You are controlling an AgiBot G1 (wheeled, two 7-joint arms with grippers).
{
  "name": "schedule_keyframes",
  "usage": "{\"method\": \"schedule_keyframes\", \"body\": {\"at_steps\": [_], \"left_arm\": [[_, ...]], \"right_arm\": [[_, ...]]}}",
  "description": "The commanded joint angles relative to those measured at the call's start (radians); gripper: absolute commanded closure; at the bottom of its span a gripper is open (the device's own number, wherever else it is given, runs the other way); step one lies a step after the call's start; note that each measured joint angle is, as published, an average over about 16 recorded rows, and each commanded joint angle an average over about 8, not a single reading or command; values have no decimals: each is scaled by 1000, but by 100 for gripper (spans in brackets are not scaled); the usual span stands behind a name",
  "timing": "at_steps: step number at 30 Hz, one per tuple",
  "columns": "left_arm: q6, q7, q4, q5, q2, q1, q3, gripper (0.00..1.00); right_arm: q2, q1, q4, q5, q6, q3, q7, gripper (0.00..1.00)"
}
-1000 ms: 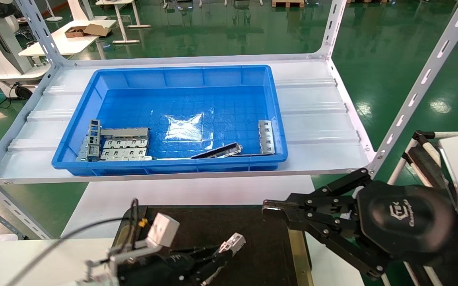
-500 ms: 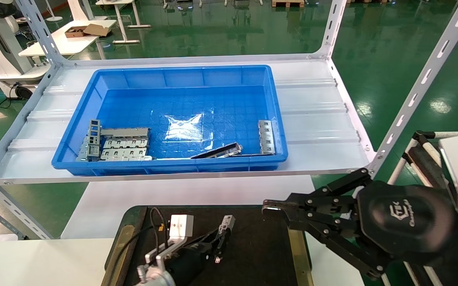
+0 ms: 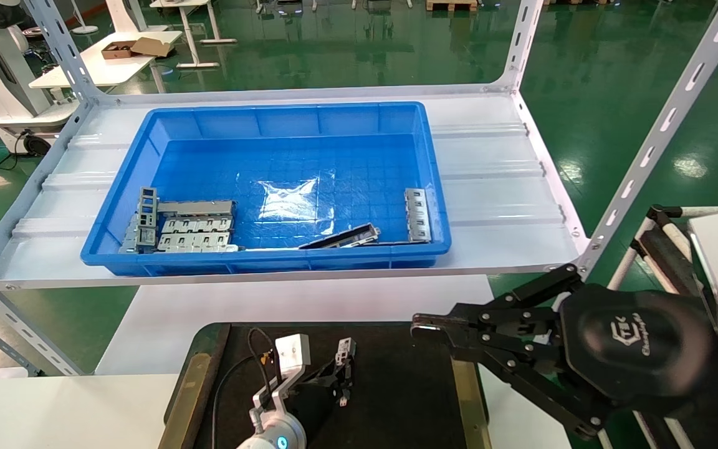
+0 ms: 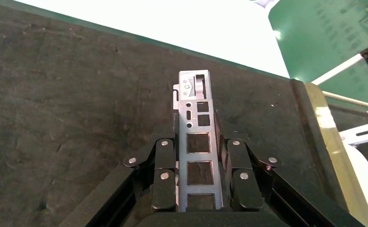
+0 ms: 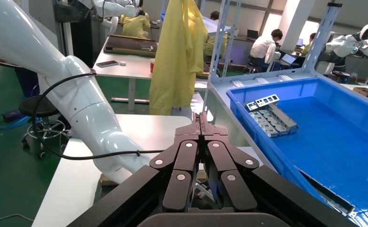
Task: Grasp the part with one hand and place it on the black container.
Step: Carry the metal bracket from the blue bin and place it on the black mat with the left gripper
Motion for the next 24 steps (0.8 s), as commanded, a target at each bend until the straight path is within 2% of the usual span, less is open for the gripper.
{"method": "schedule_keyframes", "body": {"at_steps": [1, 10, 22, 24], "left_arm": [[-19, 20, 3, -44, 9, -13, 21, 100], [-53, 64, -21, -104, 8, -28, 59, 100], [-75, 60, -17, -67, 30, -3, 57, 100], [-76, 56, -11, -55, 36, 3, 55, 100]], "right_arm": [[0, 0, 0, 0, 0, 0, 0, 100], [0, 0, 0, 0, 0, 0, 0, 100], [0, 0, 0, 0, 0, 0, 0, 100], [0, 0, 0, 0, 0, 0, 0, 96]]}}
